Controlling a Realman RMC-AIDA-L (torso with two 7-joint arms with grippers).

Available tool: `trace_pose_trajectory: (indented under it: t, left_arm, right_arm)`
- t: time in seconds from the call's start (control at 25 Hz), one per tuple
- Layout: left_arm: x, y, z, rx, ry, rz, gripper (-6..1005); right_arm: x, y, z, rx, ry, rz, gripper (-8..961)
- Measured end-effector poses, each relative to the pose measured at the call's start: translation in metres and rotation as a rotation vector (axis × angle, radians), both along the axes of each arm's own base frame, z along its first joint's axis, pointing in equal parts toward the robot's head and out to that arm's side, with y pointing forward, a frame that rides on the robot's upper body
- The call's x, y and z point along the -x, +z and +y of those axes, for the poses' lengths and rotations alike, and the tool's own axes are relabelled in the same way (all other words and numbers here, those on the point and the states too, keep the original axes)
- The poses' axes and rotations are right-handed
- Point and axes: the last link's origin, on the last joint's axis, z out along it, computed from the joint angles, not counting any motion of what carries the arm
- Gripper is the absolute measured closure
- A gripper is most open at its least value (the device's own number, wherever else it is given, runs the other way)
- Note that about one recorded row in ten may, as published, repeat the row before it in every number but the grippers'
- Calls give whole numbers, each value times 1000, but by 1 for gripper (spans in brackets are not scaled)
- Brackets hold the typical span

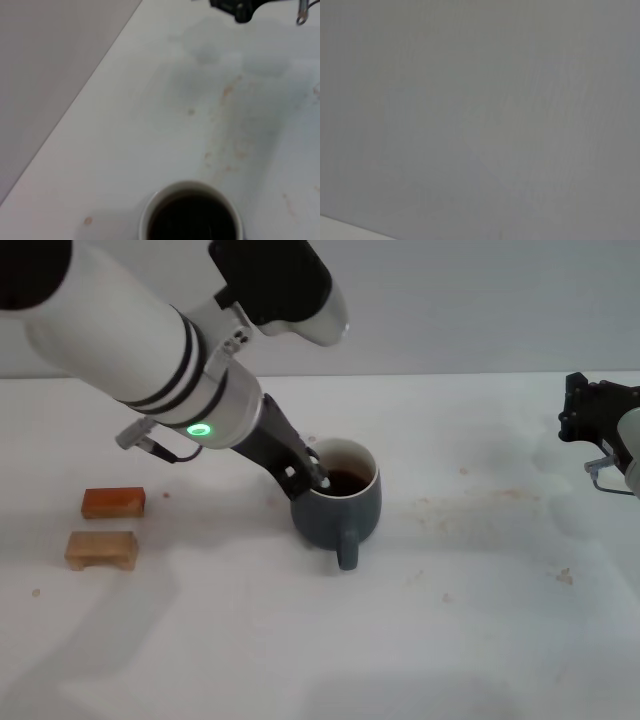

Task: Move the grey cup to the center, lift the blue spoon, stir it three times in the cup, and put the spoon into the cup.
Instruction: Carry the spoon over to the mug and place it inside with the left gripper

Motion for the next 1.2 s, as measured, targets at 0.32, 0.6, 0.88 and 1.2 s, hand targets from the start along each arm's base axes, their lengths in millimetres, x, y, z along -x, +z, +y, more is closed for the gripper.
trace_pose_trajectory:
  t: [0.32, 0.6, 0.88, 1.2]
  left_arm:
    - [-10, -7, 3, -10, -27, -70, 840]
    - [-10, -12, 13, -40, -39, -92, 839]
    - [-7, -13, 15, -44, -35, -92, 838]
    - [24, -11, 12, -84, 24, -111, 837]
  right_arm:
    - [-1, 0, -2, -2, -4, 3, 952]
    - [-4, 0, -4, -5, -12, 7, 953]
    - [-6, 1, -5, -8, -14, 9, 952]
    - [-4, 1, -5, -11, -7, 12, 952]
